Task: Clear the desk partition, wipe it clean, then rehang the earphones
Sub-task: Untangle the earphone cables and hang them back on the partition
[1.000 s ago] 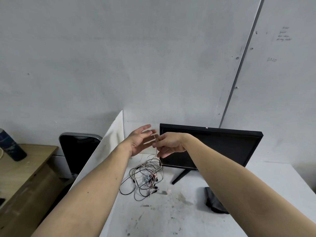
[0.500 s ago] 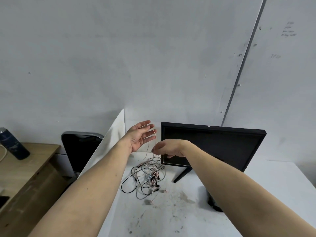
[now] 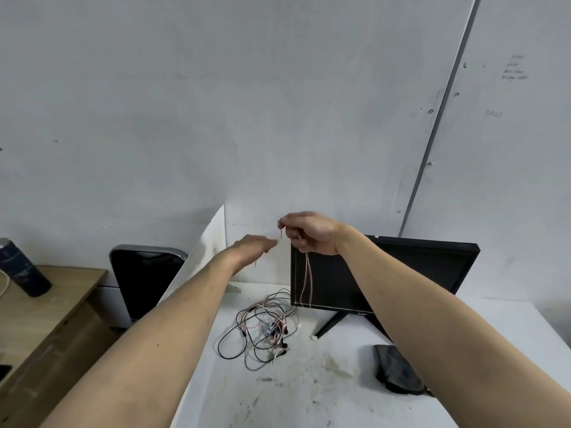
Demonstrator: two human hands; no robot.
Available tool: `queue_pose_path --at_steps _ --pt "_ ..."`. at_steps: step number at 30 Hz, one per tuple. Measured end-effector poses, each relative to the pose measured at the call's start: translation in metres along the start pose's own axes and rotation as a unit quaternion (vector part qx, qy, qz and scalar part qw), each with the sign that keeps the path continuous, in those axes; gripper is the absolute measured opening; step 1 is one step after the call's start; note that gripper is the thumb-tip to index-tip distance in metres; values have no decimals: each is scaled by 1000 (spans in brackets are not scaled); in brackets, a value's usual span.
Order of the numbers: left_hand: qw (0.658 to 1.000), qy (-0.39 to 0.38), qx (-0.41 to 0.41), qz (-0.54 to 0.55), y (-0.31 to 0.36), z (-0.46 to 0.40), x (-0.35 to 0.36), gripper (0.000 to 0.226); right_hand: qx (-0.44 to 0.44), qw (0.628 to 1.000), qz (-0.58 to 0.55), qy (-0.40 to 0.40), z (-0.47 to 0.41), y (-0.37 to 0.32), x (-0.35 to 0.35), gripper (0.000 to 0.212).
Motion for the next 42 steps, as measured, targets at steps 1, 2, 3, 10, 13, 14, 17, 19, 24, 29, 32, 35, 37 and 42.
queue_pose_path --at_steps 1,2,3,10,13,14,17,19,24,29,32,35,37,42 --pt "1000 3 18 6 8 -1 -2 38 -9 1000 -3 11 1 -5 -4 17" --pt "999 7 38 24 17 -1 -4 40 -17 1000 -7 22 2 -8 -8 17" --pt "996 12 65 57 27 -2 -6 37 -23 999 -9 32 4 -10 -12 17" --pt "977 43 131 159 65 -4 -19 25 -52 995 -27 81 9 -17 -30 18" --pt "977 60 148 140 80 -2 -25 27 -61 993 -12 97 13 -23 -32 18" --pt "975 67 161 135 87 -1 -29 30 -63 992 -3 106 14 -24 -34 18" --pt "967 74 194 146 111 1 -38 35 -60 988 23 139 15 -25 -37 16" --pt "960 86 210 163 125 2 -43 36 -58 986 29 151 12 -23 -36 20" --pt "952 112 231 168 140 4 -45 31 -60 988 30 138 2 -19 -21 26" --pt "946 128 235 185 141 2 -50 29 -39 994 55 82 -9 -12 6 28" --pt "947 132 229 185 136 1 -53 30 -37 994 101 24 -11 -8 25 21" --pt "946 170 202 186 117 -2 -63 30 -42 994 100 -15 -11 -2 33 21" --pt "941 219 171 191 98 -4 -75 29 -35 998 25 -49 -8 6 33 25" --pt "931 289 44 220 32 -5 -83 25 -6 997 -68 -35 -5 30 8 26"
Point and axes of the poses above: each hand's wrist, its own z-axis away from the middle knuckle, its own x-axis out of the palm, y = z × x, the point moved 9 cm from there along -z, towards the middle knuckle, and after that the axes turned 11 degrees about x, right-handed, at the moved point
